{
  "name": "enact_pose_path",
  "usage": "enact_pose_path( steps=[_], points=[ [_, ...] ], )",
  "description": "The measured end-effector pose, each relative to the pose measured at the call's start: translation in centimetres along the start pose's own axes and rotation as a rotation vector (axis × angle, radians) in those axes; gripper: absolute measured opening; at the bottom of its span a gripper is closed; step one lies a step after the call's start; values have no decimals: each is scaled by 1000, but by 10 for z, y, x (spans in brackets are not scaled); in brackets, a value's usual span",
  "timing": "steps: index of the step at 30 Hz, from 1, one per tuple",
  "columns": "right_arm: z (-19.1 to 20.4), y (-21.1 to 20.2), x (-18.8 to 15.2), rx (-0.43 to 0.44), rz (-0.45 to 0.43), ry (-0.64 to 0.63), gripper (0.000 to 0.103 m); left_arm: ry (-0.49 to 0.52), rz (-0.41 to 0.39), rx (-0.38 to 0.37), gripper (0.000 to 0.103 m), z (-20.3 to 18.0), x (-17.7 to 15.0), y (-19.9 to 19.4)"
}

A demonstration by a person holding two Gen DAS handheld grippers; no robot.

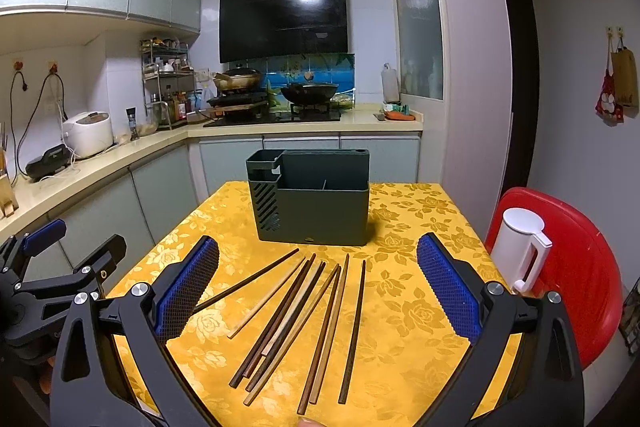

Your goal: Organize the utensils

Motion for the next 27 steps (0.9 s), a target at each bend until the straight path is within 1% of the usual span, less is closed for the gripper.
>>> enact_pose_path(
  steps=[8, 27],
  points=[
    [3, -5, 3, -3, -18, -10, 96, -1, 1, 0, 96, 0, 1, -2],
    [4, -7, 3, -3, -21, -9, 96, -3, 2, -5, 96, -1, 2, -5]
  ],
)
Point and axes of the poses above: each gripper's, at about its wrist camera, not at the fingertips, and y roughly the way its jaws point, z to its left, x to its top, the point moved 3 cm from there along y, roughly the way its jaws point, and after that the axes turned 15 degrees about x, right-handed, at the moved point
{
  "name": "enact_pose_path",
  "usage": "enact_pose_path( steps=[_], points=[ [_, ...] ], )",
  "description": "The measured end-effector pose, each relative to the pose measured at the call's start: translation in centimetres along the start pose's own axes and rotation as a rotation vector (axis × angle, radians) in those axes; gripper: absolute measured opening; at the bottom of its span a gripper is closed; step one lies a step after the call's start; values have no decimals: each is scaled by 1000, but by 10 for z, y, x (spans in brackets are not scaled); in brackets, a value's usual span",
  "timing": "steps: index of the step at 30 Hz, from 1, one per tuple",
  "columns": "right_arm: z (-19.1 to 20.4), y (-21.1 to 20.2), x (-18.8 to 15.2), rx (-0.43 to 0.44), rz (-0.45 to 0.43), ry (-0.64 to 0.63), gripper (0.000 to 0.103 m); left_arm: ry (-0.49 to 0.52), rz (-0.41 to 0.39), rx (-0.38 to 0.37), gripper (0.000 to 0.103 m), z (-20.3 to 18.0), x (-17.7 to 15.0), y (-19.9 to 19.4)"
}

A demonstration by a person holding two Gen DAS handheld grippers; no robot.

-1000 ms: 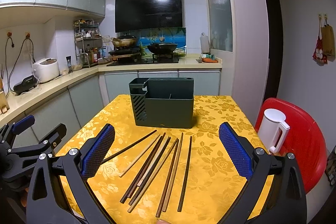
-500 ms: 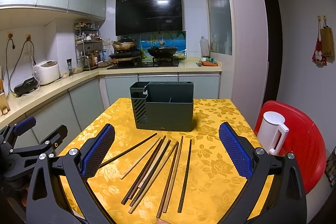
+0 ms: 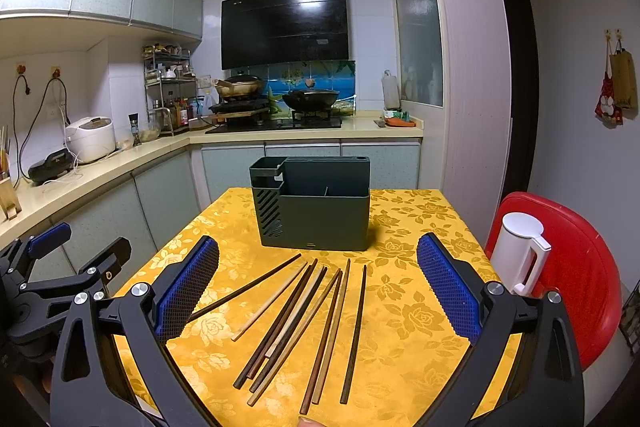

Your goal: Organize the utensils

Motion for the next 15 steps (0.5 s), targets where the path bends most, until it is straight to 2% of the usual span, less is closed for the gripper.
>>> enact_pose_path(
  steps=[15],
  points=[
    [0, 0, -1, 1, 0, 0, 96, -1, 10, -8, 96, -1, 1, 1]
  ],
)
Point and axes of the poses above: each gripper's, at about its wrist camera, not at the fingertips, and y roughly the way its jaws point, z to its left, x to its top, the point moved 3 cm from there along y, roughly the way its jaws point, and after that the axes turned 15 degrees about x, right-handed, at the moved point
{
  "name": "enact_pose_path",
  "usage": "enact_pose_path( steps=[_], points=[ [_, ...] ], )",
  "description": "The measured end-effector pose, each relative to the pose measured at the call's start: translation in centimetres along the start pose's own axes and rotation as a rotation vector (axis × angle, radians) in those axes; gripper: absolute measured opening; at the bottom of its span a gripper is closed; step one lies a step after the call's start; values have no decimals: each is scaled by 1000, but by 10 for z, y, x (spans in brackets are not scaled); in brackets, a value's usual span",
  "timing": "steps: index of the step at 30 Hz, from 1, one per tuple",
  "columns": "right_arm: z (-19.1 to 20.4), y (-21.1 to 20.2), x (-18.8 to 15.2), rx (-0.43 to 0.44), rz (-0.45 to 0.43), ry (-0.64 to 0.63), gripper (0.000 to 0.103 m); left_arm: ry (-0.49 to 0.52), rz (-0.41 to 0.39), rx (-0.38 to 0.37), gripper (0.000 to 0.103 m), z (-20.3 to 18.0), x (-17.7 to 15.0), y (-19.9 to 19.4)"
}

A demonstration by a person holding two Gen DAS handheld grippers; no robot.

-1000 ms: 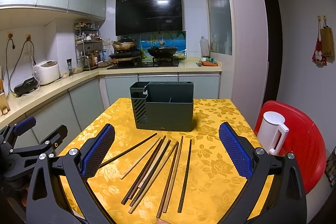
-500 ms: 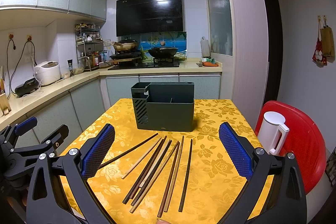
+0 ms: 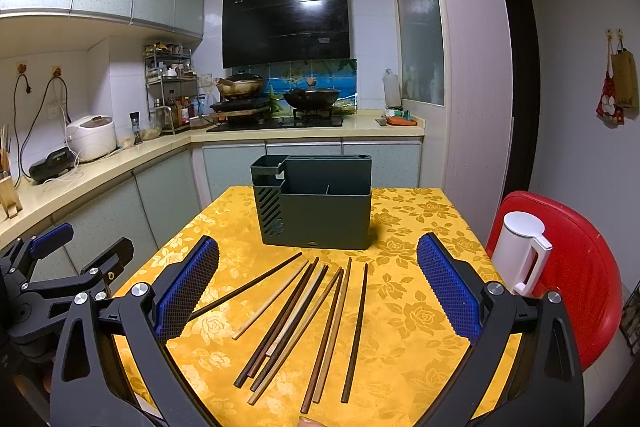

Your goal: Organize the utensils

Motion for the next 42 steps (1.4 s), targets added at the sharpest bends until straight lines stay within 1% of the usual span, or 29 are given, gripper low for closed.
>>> enact_pose_path(
  steps=[16, 32, 35, 42],
  points=[
    [1, 0, -1, -2, 5, 0, 96, -1, 1, -1, 96, 1, -2, 0],
    [7, 2, -7, -2, 21, -1, 96, 11, 25, -2, 96, 1, -11, 11],
    [3, 7, -7, -6, 31, 3, 96, 18, 39, -4, 96, 1, -14, 18],
    [-10, 18, -16, -12, 83, 23, 96, 38, 125, 9, 96, 10, -30, 54]
  ],
)
Point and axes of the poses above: each gripper's, at about its wrist camera, not at the fingertips, and y roughly the way its jaws point, z to its left, x to its top, the point moved 3 cm from there along y, roughly the way its jaws point, and after that the axes turned 15 degrees about x, right-handed, at the moved point
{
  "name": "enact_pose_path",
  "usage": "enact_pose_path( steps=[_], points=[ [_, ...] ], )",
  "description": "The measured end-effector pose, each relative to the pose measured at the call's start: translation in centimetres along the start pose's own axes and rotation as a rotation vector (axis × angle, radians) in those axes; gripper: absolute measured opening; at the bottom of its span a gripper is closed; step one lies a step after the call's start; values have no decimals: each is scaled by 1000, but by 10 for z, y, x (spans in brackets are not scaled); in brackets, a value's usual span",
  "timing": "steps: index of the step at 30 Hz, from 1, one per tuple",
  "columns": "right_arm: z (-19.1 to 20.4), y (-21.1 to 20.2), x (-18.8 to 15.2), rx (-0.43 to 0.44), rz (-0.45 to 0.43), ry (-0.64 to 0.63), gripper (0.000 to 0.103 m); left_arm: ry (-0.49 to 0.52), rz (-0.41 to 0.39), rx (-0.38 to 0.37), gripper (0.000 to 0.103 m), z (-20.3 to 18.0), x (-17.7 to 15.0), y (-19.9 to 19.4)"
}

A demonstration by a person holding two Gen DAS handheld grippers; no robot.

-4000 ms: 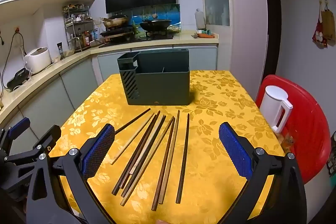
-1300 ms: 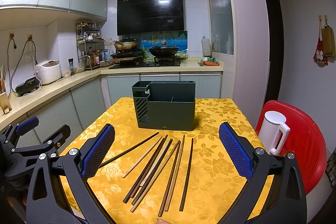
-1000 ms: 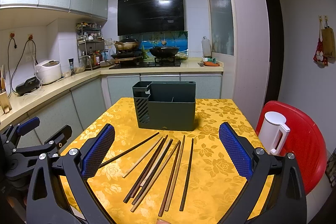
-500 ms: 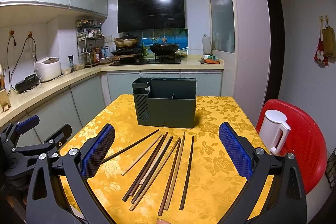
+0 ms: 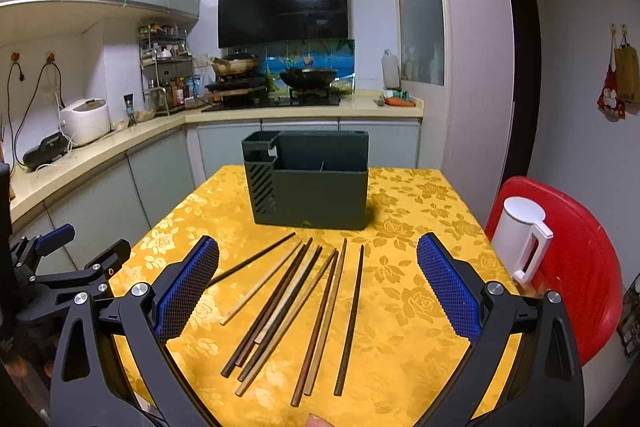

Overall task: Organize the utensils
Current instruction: 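Lower the left tool onto a black chopstick and close while the right tool grasps a dark chopstick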

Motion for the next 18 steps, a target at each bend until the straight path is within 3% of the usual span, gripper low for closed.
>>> enact_pose_path(
  steps=[12, 16, 18],
  points=[
    [-30, 22, -20, -32, 107, 28, 96, 118, 127, -84, 96, -14, -35, 53],
    [-37, 30, -31, -42, 150, 26, 96, 173, 132, -91, 95, -21, -46, 67],
    [-37, 34, -36, -42, 167, 23, 96, 188, 149, -117, 91, -24, -49, 74]
  ],
)
Point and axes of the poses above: each gripper's, at about its wrist camera, not at the fingertips, and y roughly the way its jaws point, z to its left, x to its top, the point moved 3 cm from there along y, roughly the way its jaws point, and after that the axes turned 15 degrees about x, right-handed, at the moved point
